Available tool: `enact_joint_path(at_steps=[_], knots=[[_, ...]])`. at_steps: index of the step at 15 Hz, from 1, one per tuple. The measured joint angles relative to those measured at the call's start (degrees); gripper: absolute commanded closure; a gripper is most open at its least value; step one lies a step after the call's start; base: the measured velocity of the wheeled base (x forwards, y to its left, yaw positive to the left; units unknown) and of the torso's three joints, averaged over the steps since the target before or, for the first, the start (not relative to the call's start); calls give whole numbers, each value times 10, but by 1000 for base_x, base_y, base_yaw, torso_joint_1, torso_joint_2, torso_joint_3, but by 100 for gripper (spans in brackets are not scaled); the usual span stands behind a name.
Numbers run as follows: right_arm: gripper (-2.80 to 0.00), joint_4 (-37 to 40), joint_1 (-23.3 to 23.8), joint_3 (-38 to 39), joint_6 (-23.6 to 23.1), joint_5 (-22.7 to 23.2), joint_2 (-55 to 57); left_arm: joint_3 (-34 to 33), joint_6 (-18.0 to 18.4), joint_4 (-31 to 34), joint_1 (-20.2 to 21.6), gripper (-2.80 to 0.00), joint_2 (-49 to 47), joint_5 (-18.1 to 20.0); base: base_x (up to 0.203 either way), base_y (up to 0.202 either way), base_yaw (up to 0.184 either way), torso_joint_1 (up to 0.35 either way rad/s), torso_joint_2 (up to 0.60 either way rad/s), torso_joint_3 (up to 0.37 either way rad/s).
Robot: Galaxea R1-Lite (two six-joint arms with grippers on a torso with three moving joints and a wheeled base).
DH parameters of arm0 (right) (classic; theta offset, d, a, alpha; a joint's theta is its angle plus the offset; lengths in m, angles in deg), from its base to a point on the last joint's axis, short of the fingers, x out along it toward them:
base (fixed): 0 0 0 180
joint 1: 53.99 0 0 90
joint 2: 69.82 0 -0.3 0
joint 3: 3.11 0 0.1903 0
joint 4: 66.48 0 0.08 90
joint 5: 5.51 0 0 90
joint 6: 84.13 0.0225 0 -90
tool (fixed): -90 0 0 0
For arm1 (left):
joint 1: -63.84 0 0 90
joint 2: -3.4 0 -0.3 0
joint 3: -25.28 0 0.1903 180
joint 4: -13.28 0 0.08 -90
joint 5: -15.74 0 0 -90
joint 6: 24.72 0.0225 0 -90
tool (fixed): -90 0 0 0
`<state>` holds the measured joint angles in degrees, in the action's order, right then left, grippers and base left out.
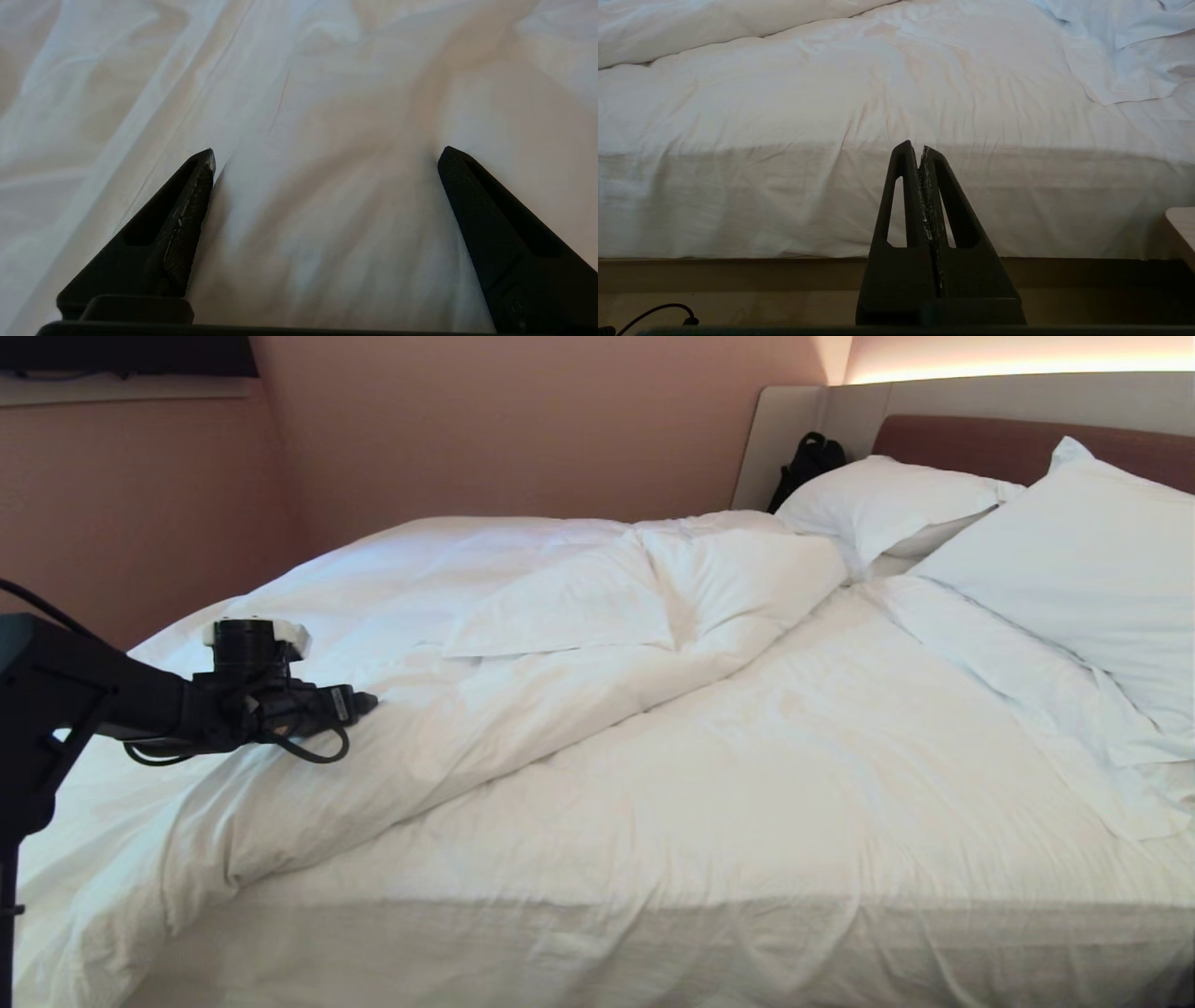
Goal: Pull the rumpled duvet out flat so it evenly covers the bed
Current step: Hold the folded corner of the quilt
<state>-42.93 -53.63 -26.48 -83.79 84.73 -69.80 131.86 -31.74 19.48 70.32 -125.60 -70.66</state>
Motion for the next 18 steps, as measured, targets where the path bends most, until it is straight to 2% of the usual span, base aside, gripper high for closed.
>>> enact_joint_path(at_steps=[2,4,7,11,12,18], knots=[[0,0,0,0,0,0,0,7,-7,32,0,-280,1,23,0,0,0,0,0,0],[0,0,0,0,0,0,0,19,-10,70,0,-280,0,31,0,0,0,0,0,0],[0,0,0,0,0,0,0,22,-11,84,-1,-280,-4,54,0,0,0,0,0,0],[0,0,0,0,0,0,0,20,-11,94,-12,-280,-8,63,0,0,0,0,0,0],[0,0,0,0,0,0,0,20,-11,94,-14,0,-10,63,0,0,0,0,0,0],[0,0,0,0,0,0,0,15,-10,93,-15,0,-11,64,0,0,0,0,0,0]])
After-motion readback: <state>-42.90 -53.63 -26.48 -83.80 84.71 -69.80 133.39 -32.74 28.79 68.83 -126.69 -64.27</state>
